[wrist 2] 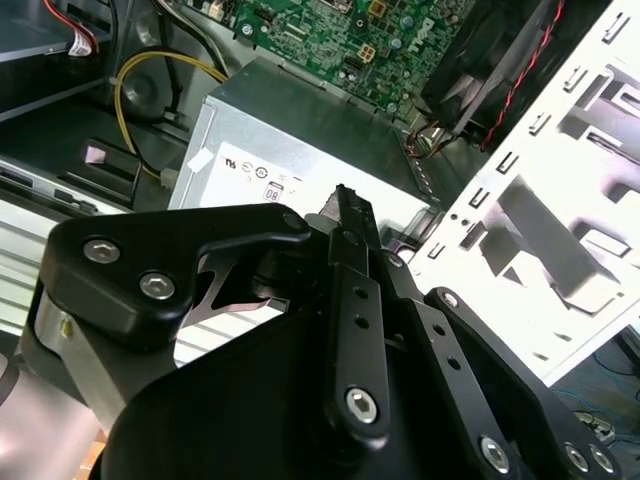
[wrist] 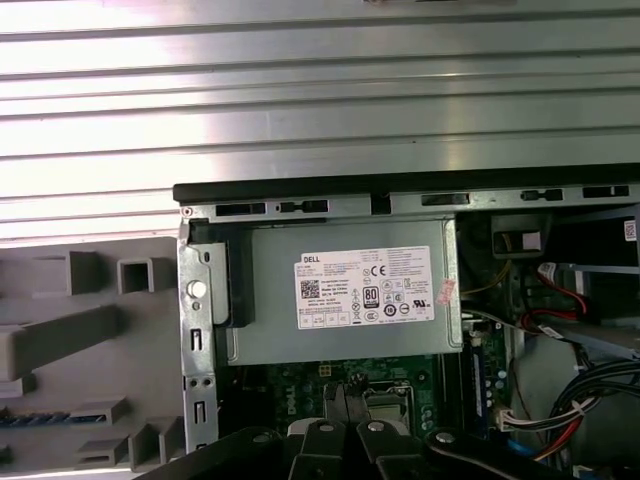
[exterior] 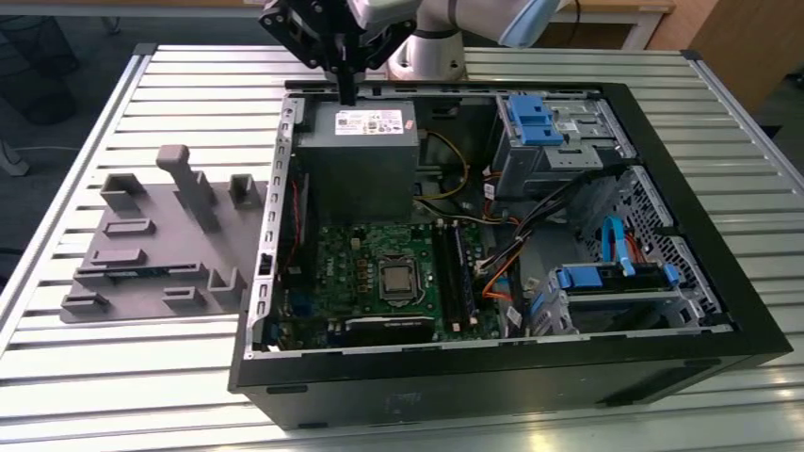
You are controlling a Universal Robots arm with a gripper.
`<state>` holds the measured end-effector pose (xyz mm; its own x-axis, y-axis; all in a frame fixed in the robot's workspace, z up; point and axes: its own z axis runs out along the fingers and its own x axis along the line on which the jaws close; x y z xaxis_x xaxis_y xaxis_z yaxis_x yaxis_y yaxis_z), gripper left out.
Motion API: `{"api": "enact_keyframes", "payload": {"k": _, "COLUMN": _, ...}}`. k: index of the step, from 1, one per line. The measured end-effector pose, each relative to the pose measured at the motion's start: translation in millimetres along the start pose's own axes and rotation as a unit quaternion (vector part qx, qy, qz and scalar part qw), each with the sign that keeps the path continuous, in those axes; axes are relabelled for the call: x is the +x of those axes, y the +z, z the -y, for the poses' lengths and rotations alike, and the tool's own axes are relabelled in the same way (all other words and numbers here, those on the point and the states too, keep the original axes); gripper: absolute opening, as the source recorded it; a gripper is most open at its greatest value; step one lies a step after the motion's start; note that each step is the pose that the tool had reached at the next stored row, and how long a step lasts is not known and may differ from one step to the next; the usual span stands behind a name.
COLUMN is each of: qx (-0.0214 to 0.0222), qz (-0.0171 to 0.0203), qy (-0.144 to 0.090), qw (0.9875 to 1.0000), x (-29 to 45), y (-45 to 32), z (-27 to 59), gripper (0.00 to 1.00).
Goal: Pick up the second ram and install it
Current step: 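Reach for the second ram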
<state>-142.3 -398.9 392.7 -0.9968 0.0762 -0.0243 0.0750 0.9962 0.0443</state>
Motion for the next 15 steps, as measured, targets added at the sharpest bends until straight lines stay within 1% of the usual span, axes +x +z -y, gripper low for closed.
{"api": "enact_keyframes", "payload": {"k": 15, "qx": 0.0, "qz": -0.0008, "qy": 0.0, "qw": 1.0, "x": 3.8, "y": 1.0, "z": 0.3, "gripper": 0.11}}
